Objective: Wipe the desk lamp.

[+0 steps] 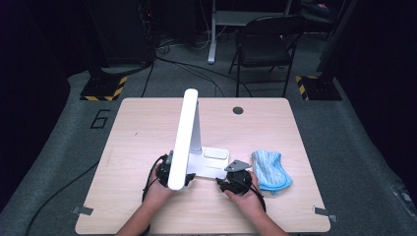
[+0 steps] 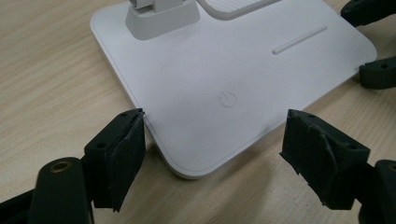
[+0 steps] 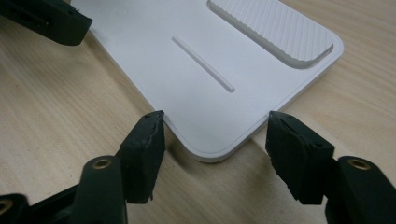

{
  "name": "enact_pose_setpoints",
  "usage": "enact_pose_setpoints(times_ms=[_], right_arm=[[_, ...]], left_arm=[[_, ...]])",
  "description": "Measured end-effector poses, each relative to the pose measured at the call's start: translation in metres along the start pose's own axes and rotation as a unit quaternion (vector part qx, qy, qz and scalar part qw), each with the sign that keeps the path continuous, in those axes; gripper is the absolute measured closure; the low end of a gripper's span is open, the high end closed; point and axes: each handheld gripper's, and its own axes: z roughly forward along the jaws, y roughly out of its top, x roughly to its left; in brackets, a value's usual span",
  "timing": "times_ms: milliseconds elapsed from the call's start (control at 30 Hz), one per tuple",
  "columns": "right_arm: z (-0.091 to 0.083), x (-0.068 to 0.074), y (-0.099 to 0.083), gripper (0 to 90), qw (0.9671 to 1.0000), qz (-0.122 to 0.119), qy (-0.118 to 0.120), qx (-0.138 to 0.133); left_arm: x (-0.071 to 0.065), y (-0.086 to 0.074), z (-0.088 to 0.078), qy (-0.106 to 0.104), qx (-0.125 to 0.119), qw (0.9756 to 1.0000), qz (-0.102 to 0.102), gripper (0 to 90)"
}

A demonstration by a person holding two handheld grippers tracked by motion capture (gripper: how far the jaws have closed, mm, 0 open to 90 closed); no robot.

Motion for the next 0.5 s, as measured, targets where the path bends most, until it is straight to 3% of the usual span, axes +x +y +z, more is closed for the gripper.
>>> enact_pose_setpoints(times_ms=[167,200,300,500], right_arm=[[0.001,-0.002,0.001,40.6,1.0000,0.006,-0.003,-0.007],[0.001,-0.003,0.002,42.1,0.9999,0.005,-0.005,-0.009],[0.000,-0.005,0.002,42.9,0.9999,0.010,-0.006,-0.007],[0.002,-0.011,0.003,44.0,0.9997,0.018,-0.014,-0.007]], left_arm=[[-0.002,0.000,0.000,0.008,-0.001,1.0000,0.000,24.9],[-0.003,0.001,-0.002,-0.001,-0.001,1.0000,0.008,25.5],[-0.005,0.002,-0.002,-0.002,-0.002,1.0000,0.000,25.7],[-0.008,0.003,-0.001,-0.009,-0.001,0.9999,0.008,25.7]])
